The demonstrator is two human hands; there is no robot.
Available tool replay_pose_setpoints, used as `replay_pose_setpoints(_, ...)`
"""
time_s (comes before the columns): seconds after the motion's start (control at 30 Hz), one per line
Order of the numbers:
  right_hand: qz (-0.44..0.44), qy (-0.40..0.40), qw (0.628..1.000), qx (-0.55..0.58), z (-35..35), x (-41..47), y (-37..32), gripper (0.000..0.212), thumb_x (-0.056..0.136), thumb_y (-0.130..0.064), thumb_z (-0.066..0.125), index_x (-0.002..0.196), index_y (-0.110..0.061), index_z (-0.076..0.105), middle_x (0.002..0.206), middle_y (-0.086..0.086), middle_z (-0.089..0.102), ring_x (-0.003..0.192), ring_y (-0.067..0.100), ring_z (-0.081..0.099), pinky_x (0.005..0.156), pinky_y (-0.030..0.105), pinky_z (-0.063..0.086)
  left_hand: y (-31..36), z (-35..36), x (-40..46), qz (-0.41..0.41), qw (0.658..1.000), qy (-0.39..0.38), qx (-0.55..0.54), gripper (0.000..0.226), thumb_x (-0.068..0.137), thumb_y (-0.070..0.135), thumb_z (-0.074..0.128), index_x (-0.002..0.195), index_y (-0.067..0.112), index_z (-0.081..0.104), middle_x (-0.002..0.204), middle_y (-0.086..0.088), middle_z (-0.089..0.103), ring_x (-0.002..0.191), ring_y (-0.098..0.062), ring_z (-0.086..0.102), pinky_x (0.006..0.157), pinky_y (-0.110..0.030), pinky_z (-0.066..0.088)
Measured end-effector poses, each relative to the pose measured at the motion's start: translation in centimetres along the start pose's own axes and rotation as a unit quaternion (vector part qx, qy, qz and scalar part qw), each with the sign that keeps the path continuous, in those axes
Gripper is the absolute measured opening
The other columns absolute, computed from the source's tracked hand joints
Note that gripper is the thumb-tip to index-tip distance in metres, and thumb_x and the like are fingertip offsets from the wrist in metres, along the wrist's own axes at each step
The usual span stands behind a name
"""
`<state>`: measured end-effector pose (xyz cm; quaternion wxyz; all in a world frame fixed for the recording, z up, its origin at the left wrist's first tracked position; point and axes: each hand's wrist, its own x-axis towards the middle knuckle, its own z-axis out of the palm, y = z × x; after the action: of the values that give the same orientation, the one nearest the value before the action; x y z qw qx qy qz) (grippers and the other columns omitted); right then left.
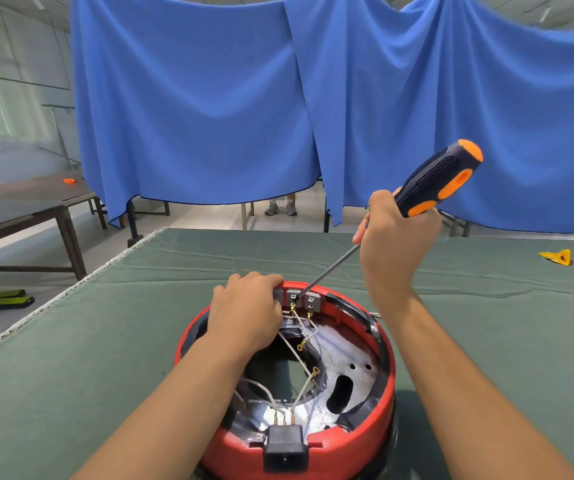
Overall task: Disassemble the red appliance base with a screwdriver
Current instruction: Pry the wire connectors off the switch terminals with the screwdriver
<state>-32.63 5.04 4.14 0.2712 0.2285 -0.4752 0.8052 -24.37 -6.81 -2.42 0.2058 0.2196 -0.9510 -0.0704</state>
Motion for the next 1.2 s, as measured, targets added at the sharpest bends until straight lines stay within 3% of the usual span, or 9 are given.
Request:
replay_pose_setpoints(0.1,0.018,0.004,1.000,-0.018,0.7,1.0,0.4,0.023,0.068,-0.007,0.048,0.056,-0.005,0.028,0.049,0.006,0.023,0.042,0.023,0.028,0.037,0.019,0.022,0.1,-0.1,-0.2,0.001,1.000,-0.002,0.000,0.034,0.093,0.026,0.045,0.125,0.031,0.052,0.124,0.000,0.057,0.113,-0.026,0.046,0.088,-0.038,0.035)
replay_pose_setpoints(0.23,0.065,0.007,0.996,-0.058,0.8,2.7,1.5,0.019,0.072,-0.004,0.048,0.058,0.002,0.037,0.054,0.013,0.027,0.042,0.020,0.029,0.037,0.013,0.022,0.2,-0.2,-0.2,-0.001,1.000,0.000,-0.003,0.035,0.093,0.025,0.045,0.127,0.031,0.052,0.124,0.000,0.056,0.113,-0.026,0.046,0.089,-0.039,0.034)
replay_pose_setpoints(0.33,0.100,0.006,0.991,-0.094,0.9,3.6,2.4,0.014,0.074,-0.006,0.050,0.061,-0.006,0.044,0.053,0.012,0.031,0.039,0.020,0.033,0.036,0.014,0.024,0.1,-0.2,-0.2,-0.002,1.000,-0.003,-0.008,0.034,0.092,0.025,0.045,0.125,0.032,0.052,0.122,0.001,0.057,0.112,-0.025,0.046,0.088,-0.038,0.034)
replay_pose_setpoints(0.53,0.145,-0.002,0.983,-0.116,1.7,4.3,3.0,0.012,0.073,-0.008,0.051,0.066,-0.009,0.042,0.052,0.008,0.032,0.042,0.021,0.034,0.037,0.016,0.026,0.0,-0.2,-0.2,-0.005,1.000,-0.008,-0.016,0.037,0.092,0.025,0.045,0.128,0.033,0.051,0.125,0.002,0.056,0.113,-0.024,0.045,0.091,-0.039,0.035)
replay_pose_setpoints(0.87,0.077,0.045,0.995,-0.052,-0.8,2.3,2.2,0.031,0.072,-0.008,0.050,0.047,-0.014,0.034,0.030,-0.006,0.034,0.031,0.017,0.038,0.037,0.017,0.031,0.0,-0.3,-0.1,-0.012,0.999,-0.017,-0.023,0.042,0.094,0.027,0.046,0.135,0.034,0.045,0.131,0.003,0.053,0.118,-0.023,0.043,0.096,-0.039,0.034)
replay_pose_setpoints(1.2,0.132,0.095,0.984,-0.072,-1.2,3.4,3.9,0.014,0.074,-0.006,0.050,0.060,-0.004,0.047,0.031,-0.006,0.037,0.028,0.014,0.043,0.035,0.015,0.029,0.3,-0.5,-0.2,-0.016,1.000,-0.010,-0.025,0.040,0.093,0.029,0.047,0.133,0.033,0.048,0.129,0.001,0.055,0.117,-0.024,0.044,0.094,-0.039,0.034)
